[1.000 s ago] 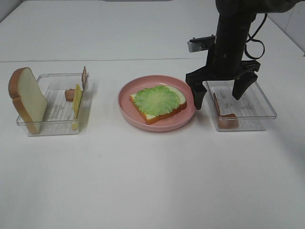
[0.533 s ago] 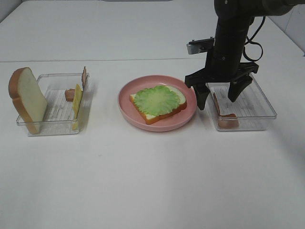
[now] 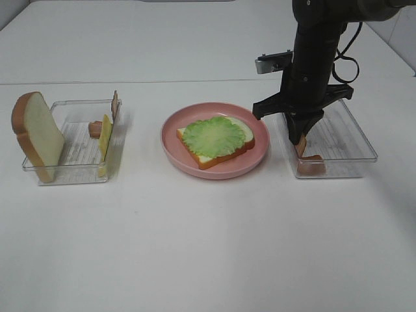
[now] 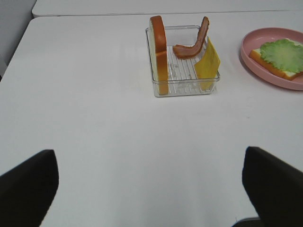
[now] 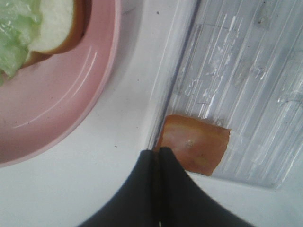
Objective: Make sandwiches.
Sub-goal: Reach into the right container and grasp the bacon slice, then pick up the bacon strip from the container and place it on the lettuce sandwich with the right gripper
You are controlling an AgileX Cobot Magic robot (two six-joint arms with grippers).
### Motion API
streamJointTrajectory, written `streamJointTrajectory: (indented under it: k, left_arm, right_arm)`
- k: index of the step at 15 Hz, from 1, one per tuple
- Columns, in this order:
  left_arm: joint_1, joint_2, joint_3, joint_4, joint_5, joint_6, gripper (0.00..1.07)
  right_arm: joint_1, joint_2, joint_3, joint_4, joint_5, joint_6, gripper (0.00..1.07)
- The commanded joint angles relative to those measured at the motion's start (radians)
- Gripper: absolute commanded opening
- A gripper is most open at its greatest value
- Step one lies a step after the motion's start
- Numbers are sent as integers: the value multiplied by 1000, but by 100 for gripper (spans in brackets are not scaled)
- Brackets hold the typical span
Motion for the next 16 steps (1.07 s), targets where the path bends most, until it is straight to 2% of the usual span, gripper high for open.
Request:
streamJointTrajectory:
  k: [1,6,10,16]
  left_arm:
    - [1,-16,2,-1,-4,-2,101]
    - [1,-16,2,-1,-4,-2,101]
    - [1,-16,2,-1,-4,-1,101]
    - [1,-16,2,-1,-4,-1,101]
  right_arm:
    - [-1,3,3,-3,8,0,0]
    - [-1,-36,-20,-11,95,-51,0]
    - [1,-121,-129,-49,187,-59,0]
    - [3,-223,-221,7,186,-56,0]
